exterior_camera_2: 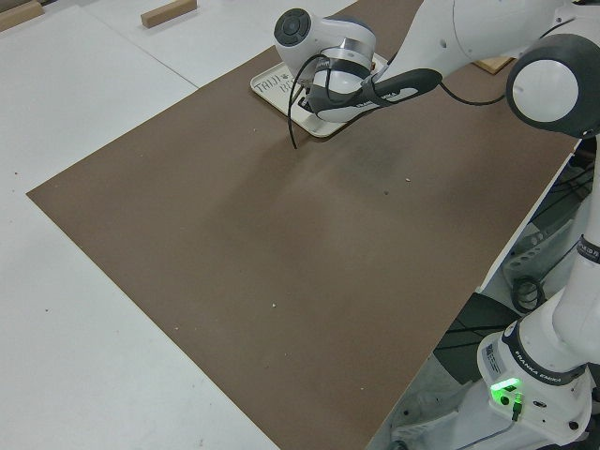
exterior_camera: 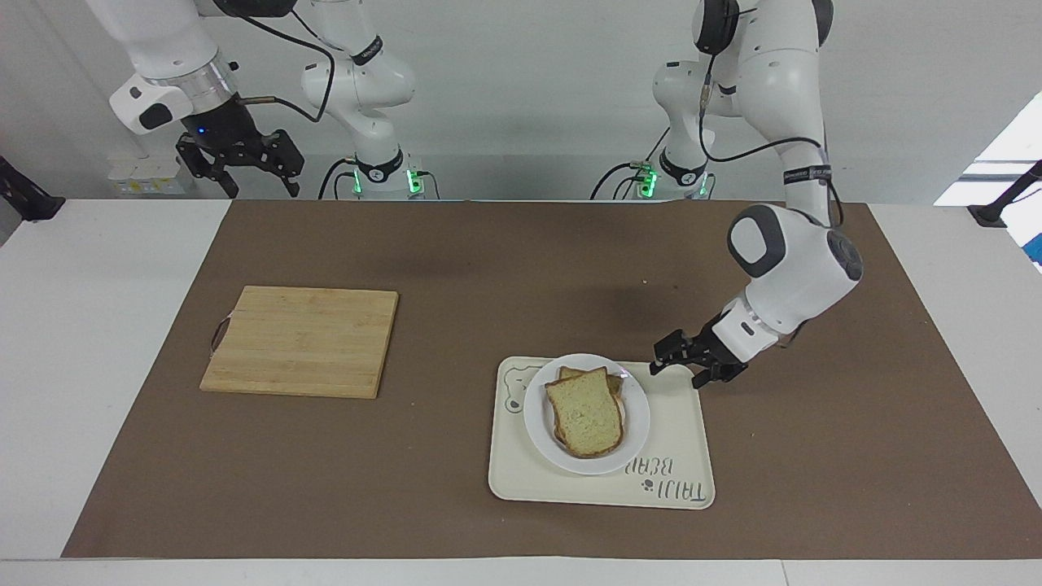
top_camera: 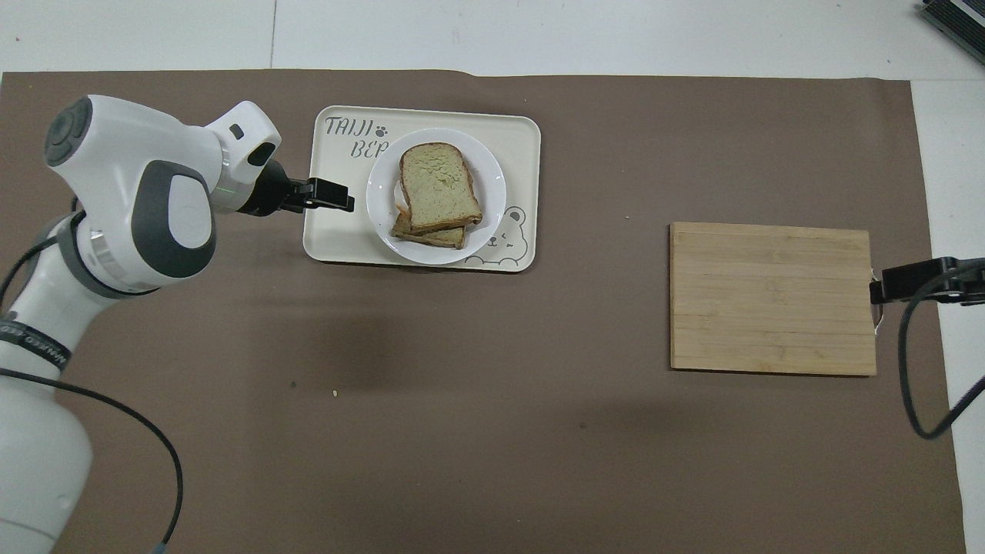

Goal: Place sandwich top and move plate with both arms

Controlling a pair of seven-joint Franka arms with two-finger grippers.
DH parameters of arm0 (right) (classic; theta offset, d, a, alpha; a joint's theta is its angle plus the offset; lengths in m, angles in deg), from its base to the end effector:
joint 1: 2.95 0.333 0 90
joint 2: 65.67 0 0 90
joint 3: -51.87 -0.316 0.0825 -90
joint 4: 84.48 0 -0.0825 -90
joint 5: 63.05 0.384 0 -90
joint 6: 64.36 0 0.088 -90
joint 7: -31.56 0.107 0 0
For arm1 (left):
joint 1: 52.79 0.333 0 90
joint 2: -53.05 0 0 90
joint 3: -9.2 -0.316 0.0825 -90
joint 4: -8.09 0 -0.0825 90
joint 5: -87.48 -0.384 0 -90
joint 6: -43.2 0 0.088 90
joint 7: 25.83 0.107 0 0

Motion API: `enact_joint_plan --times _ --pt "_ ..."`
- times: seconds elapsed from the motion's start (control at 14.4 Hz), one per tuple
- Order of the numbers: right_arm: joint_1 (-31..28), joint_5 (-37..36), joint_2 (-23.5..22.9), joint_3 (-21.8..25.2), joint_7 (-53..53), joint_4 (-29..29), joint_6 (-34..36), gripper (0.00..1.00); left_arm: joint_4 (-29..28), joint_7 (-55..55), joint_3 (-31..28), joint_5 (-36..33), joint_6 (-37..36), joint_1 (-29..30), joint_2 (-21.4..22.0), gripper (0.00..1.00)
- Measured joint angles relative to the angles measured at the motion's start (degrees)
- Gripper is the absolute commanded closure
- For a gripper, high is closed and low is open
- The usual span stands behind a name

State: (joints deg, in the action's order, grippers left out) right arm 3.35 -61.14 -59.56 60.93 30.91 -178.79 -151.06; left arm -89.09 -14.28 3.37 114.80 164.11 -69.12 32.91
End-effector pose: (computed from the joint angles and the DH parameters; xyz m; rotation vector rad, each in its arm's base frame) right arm 0.5145 -0.0258 0.6406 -3.0900 0.0529 0.0402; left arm 0.6458 -0.1481 0.4020 2.7506 -0.2175 0.0967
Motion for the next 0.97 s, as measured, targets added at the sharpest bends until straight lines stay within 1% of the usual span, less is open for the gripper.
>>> enact_joint_plan --times 0.07,0.28,0.35,0.48,0.76,0.83,0.97 --pt "0.0 0.0 0.0 0.0 0.0 0.0 0.0 0.00 0.0 -1.5 -0.3 -4.0 -2.7 0.1 2.7 0.00" --pt "0.0 0.0 0.0 0.0 0.0 0.0 0.0 0.00 0.4 -2.6 -1.4 -12.9 -8.8 0.6 10.0 0.00" --pt "0.0 0.0 0.0 0.0 0.0 0.0 0.0 0.00 1.7 -2.6 -1.5 -16.4 -11.4 0.9 12.0 0.00" --pt "0.0 0.0 0.0 0.0 0.0 0.0 0.0 0.00 6.1 -2.6 -1.8 -21.0 -17.6 1.0 14.1 0.00" --pt "0.0 0.0 0.0 0.0 0.0 0.0 0.0 0.00 16.0 -1.6 -4.1 -23.0 -32.3 1.4 15.5 0.00" --pt "0.0 0.0 0.0 0.0 0.0 0.0 0.0 0.00 17.4 0.0 -4.5 -23.2 -34.9 1.8 16.4 0.00" --pt "0.0 0.0 0.0 0.0 0.0 0.0 0.0 0.00 18.4 3.1 -4.8 -23.8 -38.8 3.4 18.7 0.00"
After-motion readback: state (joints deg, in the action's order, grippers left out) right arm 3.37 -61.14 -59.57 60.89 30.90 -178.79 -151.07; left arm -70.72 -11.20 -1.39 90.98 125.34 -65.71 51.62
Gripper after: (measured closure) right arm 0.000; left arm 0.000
